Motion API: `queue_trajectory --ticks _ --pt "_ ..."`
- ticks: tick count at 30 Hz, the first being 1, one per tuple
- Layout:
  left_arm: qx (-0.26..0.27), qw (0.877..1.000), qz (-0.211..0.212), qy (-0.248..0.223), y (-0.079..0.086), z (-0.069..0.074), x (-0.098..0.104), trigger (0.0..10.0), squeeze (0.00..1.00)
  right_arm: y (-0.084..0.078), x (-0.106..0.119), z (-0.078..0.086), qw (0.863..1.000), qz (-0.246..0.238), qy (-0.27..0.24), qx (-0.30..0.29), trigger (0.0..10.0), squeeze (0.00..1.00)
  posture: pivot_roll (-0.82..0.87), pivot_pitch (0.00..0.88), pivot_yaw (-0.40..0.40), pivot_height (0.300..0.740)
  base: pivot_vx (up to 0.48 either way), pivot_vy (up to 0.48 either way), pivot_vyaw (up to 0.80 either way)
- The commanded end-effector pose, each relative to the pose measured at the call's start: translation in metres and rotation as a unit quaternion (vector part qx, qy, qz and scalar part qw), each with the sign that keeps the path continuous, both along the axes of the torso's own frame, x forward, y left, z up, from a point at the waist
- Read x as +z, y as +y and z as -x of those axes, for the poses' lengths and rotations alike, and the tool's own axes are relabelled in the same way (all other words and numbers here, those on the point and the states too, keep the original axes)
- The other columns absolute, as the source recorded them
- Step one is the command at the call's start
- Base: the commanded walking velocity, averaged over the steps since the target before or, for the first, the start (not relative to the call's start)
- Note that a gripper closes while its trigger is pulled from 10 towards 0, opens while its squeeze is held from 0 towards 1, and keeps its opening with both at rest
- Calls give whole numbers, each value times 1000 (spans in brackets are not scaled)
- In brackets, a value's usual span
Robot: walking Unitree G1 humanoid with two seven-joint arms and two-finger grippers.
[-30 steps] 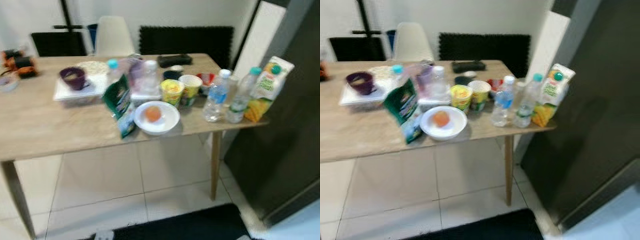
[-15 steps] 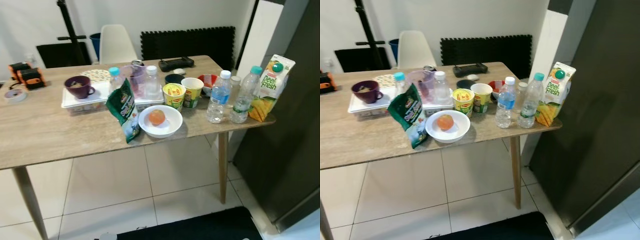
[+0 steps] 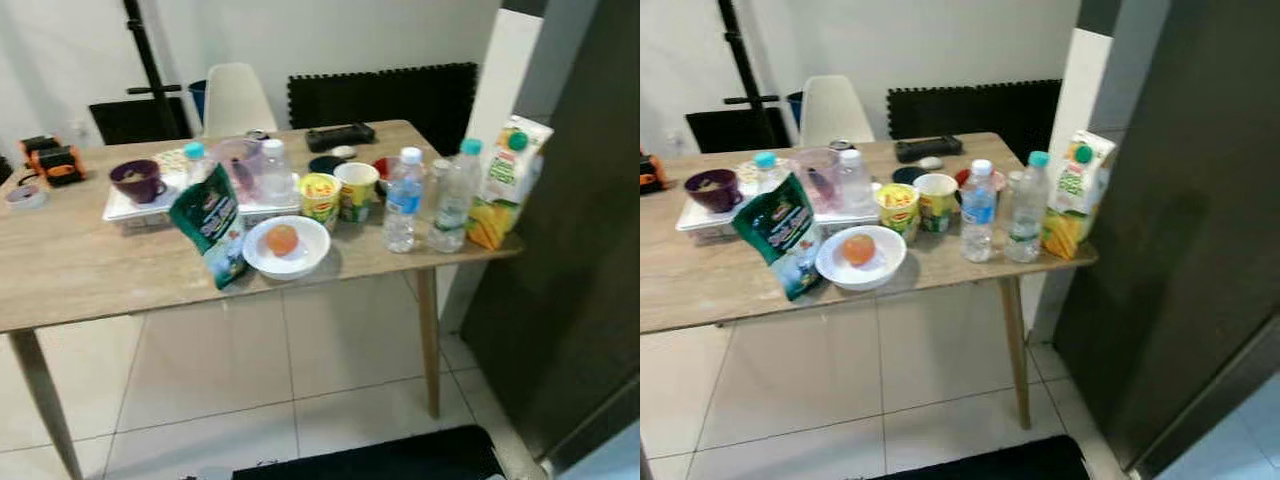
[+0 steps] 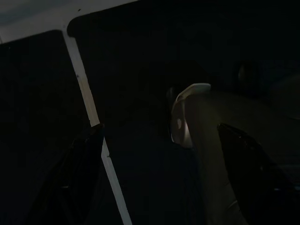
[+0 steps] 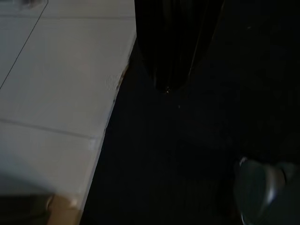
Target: Restocking fridge
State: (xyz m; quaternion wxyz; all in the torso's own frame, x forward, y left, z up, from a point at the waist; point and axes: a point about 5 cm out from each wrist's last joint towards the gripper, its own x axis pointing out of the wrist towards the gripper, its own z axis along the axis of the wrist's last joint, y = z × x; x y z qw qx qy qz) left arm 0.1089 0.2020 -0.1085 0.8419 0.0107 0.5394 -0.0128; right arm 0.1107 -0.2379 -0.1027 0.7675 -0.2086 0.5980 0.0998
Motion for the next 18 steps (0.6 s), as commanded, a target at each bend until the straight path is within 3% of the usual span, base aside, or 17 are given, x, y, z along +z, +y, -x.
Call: queue_trajectory --ticks 1,7,10,12,13,18 --pt "-4 1000 -4 9 -1 6 -2 10000 0 1 0 -3 1000 -2 -2 9 10000 0 -64 9 -39 740 0 0 0" --pt "22 1000 -8 -15 4 0 1 10000 0 -4 4 -9 1000 12 -24 15 10000 0 -70 20 -49 740 0 0 0" --pt "40 999 -18 -21 15 -1 3 10000 0 -12 10 -21 998 15 -64 -4 10000 0 -73 70 -54 740 0 0 0" --pt "56 998 -33 -18 31 7 5 10000 0 -26 17 -29 996 28 -86 -27 10000 0 -72 93 -63 740 0 0 0" --pt "56 998 -33 -18 31 7 5 10000 0 -26 17 -29 996 28 -86 -27 10000 0 -72 93 -63 740 0 0 0" --pt "107 993 -56 -9 61 28 8 10000 0 -43 23 -28 994 51 -85 -42 10000 0 -73 146 -79 740 0 0 0"
